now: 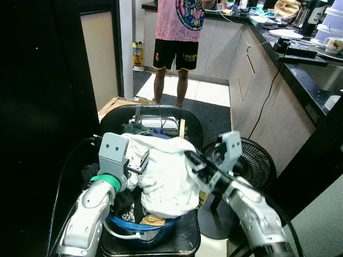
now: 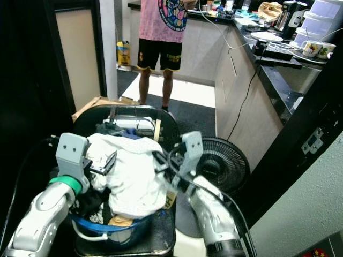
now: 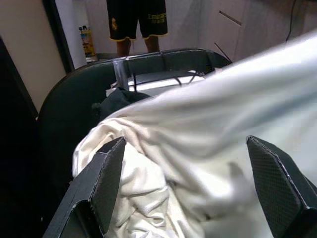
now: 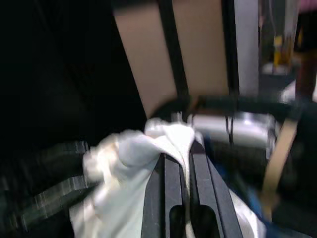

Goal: Clothes washing

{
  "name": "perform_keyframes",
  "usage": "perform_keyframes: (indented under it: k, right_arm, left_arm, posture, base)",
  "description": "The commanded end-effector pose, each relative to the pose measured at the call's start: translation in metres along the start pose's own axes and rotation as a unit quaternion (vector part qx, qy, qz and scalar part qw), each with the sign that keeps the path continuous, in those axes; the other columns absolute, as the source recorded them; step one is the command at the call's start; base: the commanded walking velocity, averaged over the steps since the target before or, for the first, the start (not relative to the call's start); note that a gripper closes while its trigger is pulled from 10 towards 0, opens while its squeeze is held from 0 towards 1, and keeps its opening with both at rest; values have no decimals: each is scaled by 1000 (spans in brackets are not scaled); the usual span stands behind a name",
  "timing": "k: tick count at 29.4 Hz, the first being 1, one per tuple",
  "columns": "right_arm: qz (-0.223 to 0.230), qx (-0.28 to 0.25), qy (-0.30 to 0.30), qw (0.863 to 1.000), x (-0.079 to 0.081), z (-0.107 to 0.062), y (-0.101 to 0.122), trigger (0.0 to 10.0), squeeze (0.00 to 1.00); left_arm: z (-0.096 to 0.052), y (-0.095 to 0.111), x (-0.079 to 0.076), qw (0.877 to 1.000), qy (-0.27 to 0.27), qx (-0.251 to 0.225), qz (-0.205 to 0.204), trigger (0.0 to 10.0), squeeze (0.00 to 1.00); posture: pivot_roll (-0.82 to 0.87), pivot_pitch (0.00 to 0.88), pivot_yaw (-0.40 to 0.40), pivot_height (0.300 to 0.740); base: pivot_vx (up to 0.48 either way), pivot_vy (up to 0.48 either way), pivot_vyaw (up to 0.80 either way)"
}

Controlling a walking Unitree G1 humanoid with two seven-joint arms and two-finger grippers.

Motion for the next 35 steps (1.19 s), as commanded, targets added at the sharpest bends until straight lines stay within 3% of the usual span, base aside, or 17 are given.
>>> perform_keyframes:
  k: [1, 2, 4, 5, 6, 7, 8, 9, 11, 12, 13, 14, 20, 27, 31, 33, 35]
  right_arm:
    - [5, -40, -4, 999, -2, 1, 24, 0, 0]
    - [6, -82, -3, 997, 0, 6, 52, 0, 0]
    - [6, -82, -3, 997, 0, 6, 52, 0, 0]
    - [3, -123, -4, 992, -1, 10, 81, 0, 0]
    - [3, -123, -4, 992, -1, 10, 81, 0, 0]
    - [-7, -165, -10, 986, -3, 12, 111, 0, 0]
    - [-7, -165, -10, 986, -3, 12, 111, 0, 0]
    - [-21, -216, -23, 976, -7, 10, 147, 0, 0]
    - [-21, -216, -23, 976, -7, 10, 147, 0, 0]
    - [-33, -266, -37, 963, -9, 6, 181, 0, 0]
    - [-33, -266, -37, 963, -9, 6, 181, 0, 0]
    - [-41, -304, -47, 951, -10, 0, 207, 0, 0]
    - [-46, -340, -58, 938, -11, -8, 230, 0, 0]
    - [-39, -357, -77, 930, -19, -15, 237, 0, 0]
    - [-44, -390, -75, 917, -14, -19, 261, 0, 0]
    - [-64, -441, -53, 894, 4, -30, 299, 0, 0]
    - [-73, -468, -40, 880, 14, -39, 319, 0, 0]
  left_arm:
    - [0, -1, -1, 1000, -2, 1, 3, 10000, 0]
    - [0, -1, -1, 1000, -1, 1, 3, 10000, 0]
    - [0, -1, -1, 1000, -1, 1, 3, 10000, 0]
    - [-1, -1, -1, 1000, 0, 0, 3, 10000, 0]
    - [-1, -1, -1, 1000, 0, 0, 3, 10000, 0]
    - [-1, -1, -1, 1000, 0, 0, 2, 10000, 0]
    - [-1, -1, -1, 1000, 0, 0, 2, 10000, 0]
    - [-1, -1, 0, 1000, 1, 0, 2, 10000, 0]
    - [-1, -1, 0, 1000, 1, 0, 2, 10000, 0]
    - [-1, -1, 0, 1000, 1, 0, 2, 10000, 0]
    - [-1, -1, 0, 1000, 1, 0, 2, 10000, 0]
    - [0, 0, 0, 1000, 1, 0, 2, 10000, 0]
    - [0, -1, -1, 1000, -1, 0, 2, 10000, 0]
    - [0, -1, -4, 1000, -3, 1, 1, 10000, 0]
    - [0, -1, -3, 1000, -3, 1, 2, 10000, 0]
    - [-1, -1, -1, 1000, -2, 1, 3, 10000, 0]
    - [-1, -1, -1, 1000, -1, 1, 3, 10000, 0]
  posture:
    - [2, 54, -29, 740]
    - [4, 54, -30, 740]
    - [4, 54, -30, 740]
    - [3, 53, -29, 740]
    - [3, 53, -29, 740]
    - [3, 53, -29, 740]
    - [3, 53, -29, 740]
    - [4, 53, -27, 740]
    - [4, 53, -27, 740]
    - [6, 53, -28, 740]
    - [6, 53, -28, 740]
    - [6, 54, -26, 740]
    - [6, 54, -24, 740]
    - [12, 54, -19, 740]
    - [13, 55, -20, 740]
    - [15, 56, -23, 740]
    - [16, 56, -24, 740]
  base:
    - [0, 0, 0]
    - [0, 0, 0]
    - [0, 0, 0]
    - [0, 0, 0]
    - [0, 0, 0]
    - [0, 0, 0]
    - [0, 0, 0]
    - [0, 0, 0]
    - [0, 0, 0]
    - [0, 0, 0]
    - [0, 0, 0]
    - [0, 0, 0]
    - [0, 0, 0]
    - [0, 0, 0]
    - [0, 0, 0]
    - [0, 0, 0]
    - [0, 0, 0]
Point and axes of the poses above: a point about 5 cm out from each wrist's last joint towards the gripper, its own z axis pointing out of the wrist towards the gripper, its own y axis along the axis of the wrist's last joint, x = y × z, the point moved 6 cm from there along z, pointing out of the wrist towards the gripper, and after that the axes turned 10 degrees about z, right-handed, at the moved point
